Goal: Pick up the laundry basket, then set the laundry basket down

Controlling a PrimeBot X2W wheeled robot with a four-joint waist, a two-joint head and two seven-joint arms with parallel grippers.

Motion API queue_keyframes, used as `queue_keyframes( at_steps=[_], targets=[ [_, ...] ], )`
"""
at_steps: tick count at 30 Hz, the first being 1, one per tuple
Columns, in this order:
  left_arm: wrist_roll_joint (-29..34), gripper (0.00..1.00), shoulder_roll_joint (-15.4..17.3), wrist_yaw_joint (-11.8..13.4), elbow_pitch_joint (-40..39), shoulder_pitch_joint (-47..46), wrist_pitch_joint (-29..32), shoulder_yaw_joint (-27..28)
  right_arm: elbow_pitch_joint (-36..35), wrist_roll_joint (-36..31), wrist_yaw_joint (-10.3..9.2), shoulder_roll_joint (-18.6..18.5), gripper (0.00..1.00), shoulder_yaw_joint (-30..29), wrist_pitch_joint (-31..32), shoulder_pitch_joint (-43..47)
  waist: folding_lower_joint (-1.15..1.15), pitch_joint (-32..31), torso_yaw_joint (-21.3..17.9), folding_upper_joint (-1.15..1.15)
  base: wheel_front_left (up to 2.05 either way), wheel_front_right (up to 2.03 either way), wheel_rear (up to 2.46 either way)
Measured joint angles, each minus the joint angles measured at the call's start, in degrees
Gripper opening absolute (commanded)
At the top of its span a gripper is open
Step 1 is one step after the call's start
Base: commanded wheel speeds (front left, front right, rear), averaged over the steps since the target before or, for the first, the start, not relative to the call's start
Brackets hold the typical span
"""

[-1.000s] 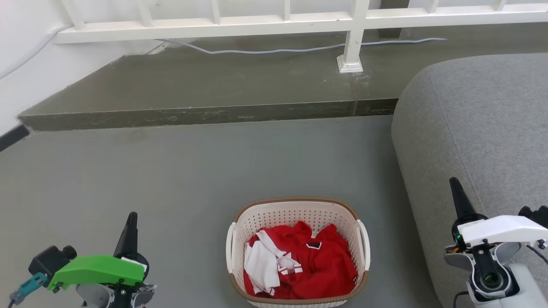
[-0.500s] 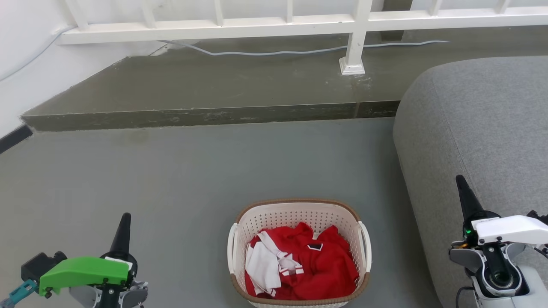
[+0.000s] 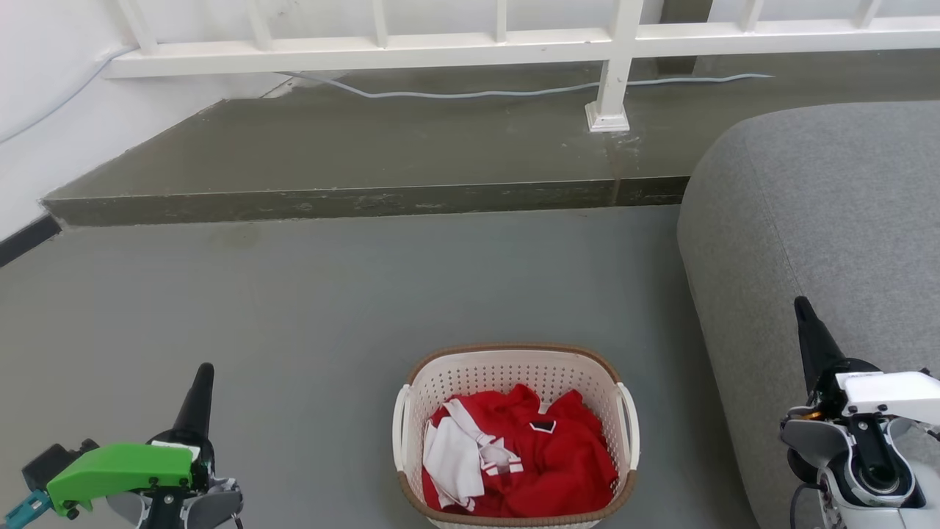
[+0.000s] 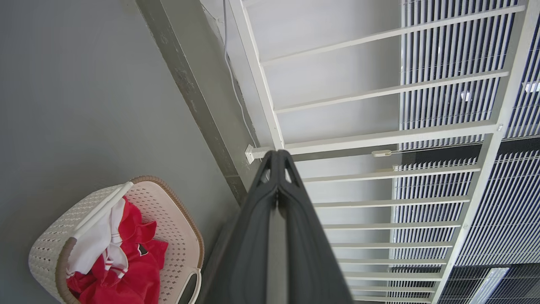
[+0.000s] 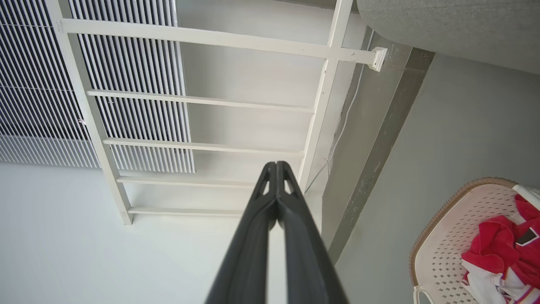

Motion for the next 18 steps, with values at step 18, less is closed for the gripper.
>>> queue_keyframes(
  at_steps=[18],
  targets=[
    [-8.3, 0.00, 0.1, -0.7, 0.0, -0.7, 2.3, 2.1, -0.7, 8.9, 0.02, 0.8, 0.00, -2.5, 2.5, 0.0, 0.00, -0.3, 0.3, 0.00, 0.00, 0.00, 0.00]
  ],
)
